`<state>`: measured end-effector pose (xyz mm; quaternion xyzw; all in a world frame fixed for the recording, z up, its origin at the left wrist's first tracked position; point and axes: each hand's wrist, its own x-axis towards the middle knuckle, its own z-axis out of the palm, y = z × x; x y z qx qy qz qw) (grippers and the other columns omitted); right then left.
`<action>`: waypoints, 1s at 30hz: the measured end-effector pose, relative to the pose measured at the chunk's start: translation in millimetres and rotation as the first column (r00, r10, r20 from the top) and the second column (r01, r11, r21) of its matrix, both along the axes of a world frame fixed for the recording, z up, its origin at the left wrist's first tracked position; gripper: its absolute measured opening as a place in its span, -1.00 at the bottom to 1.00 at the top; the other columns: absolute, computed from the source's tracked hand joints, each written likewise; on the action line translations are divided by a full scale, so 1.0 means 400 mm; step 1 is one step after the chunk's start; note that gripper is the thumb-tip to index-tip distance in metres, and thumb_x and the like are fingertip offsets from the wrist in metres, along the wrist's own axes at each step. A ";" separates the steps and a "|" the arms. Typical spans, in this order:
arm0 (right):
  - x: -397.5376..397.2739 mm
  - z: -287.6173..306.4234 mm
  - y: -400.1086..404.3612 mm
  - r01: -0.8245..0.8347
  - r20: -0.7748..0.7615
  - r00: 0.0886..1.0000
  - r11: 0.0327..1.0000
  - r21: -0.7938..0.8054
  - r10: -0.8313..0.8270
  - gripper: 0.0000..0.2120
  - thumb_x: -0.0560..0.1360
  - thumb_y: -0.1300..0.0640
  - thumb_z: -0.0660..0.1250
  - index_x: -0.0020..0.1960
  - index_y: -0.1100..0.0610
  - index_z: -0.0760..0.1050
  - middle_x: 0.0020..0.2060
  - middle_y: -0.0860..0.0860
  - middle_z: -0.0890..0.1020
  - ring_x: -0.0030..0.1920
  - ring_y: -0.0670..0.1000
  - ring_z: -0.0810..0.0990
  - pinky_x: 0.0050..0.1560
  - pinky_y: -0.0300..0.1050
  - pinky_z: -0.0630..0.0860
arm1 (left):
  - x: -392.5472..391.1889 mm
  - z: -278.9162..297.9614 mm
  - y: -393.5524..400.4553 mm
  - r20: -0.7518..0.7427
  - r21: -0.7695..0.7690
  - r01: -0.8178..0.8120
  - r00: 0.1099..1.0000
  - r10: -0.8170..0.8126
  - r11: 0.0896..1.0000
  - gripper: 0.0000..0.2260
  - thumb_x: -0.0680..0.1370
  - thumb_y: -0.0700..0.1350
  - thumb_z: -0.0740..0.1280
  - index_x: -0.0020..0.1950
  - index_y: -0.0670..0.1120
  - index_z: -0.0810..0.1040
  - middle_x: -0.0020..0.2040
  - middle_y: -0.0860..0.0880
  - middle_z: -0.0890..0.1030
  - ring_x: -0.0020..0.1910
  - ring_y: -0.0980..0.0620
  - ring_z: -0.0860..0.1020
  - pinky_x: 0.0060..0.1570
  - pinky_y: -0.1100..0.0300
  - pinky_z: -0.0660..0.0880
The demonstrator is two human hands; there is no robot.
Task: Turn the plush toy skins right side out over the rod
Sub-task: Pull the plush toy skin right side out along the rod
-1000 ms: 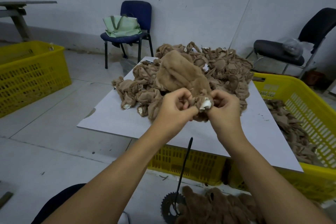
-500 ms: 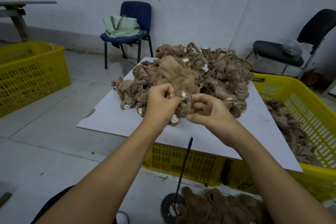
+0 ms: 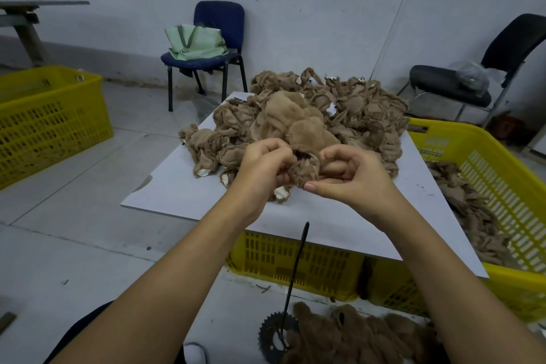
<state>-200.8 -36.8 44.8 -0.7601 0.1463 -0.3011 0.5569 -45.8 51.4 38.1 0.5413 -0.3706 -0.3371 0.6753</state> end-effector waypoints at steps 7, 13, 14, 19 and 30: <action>0.000 0.005 0.003 0.097 0.089 0.992 0.995 -0.028 -0.094 -0.81 0.41 0.34 0.50 -0.05 0.31 0.53 -0.30 0.22 0.70 -0.34 -0.06 0.69 -0.36 -0.40 0.48 | 0.006 0.016 0.028 0.134 -0.087 0.190 0.975 -0.177 0.978 -0.83 0.43 -0.34 0.39 -0.07 -0.20 0.43 -0.10 -0.25 0.43 -0.15 -0.13 0.53 -0.15 0.09 0.54; 0.015 -0.007 0.006 0.259 0.087 0.965 0.953 -0.155 -0.248 -0.85 0.48 0.32 0.46 -0.16 0.35 0.50 -0.41 0.19 0.66 -0.39 0.06 0.68 -0.43 -0.27 0.50 | -0.003 0.003 0.017 0.386 -0.040 0.071 0.921 -0.050 0.997 -0.80 0.53 -0.35 0.42 -0.18 -0.19 0.44 -0.23 -0.30 0.48 -0.17 -0.16 0.68 -0.11 -0.07 0.66; 0.019 -0.013 0.007 0.293 0.070 0.956 0.939 -0.179 -0.285 -0.84 0.48 0.32 0.45 -0.18 0.34 0.49 -0.42 0.19 0.64 -0.41 0.06 0.66 -0.43 -0.23 0.50 | -0.004 0.001 0.014 0.428 -0.033 0.054 0.903 -0.035 0.998 -0.78 0.54 -0.34 0.43 -0.21 -0.16 0.43 -0.30 -0.26 0.46 -0.27 -0.07 0.67 -0.21 0.02 0.64; 0.040 -0.024 0.019 0.404 0.046 0.913 0.881 -0.247 -0.406 -0.81 0.44 0.35 0.39 -0.27 0.34 0.40 -0.50 0.27 0.47 -0.53 0.07 0.49 -0.49 -0.04 0.43 | -0.013 0.003 0.008 0.344 -0.028 0.050 0.938 -0.037 0.998 -0.71 0.54 -0.42 0.36 -0.28 -0.16 0.38 -0.44 -0.15 0.33 -0.47 -0.08 0.53 -0.43 0.10 0.55; 0.062 -0.043 0.009 0.477 -0.089 0.861 0.855 -0.204 -0.502 -0.86 0.38 0.32 0.33 -0.33 0.20 0.46 -0.45 0.16 0.53 -0.37 0.24 0.49 -0.37 0.17 0.45 | -0.034 -0.007 -0.010 0.472 -0.025 -0.001 0.881 0.013 1.000 -0.74 0.47 -0.45 0.35 -0.27 -0.17 0.37 -0.46 0.17 0.35 -0.41 0.13 0.31 -0.38 0.26 0.37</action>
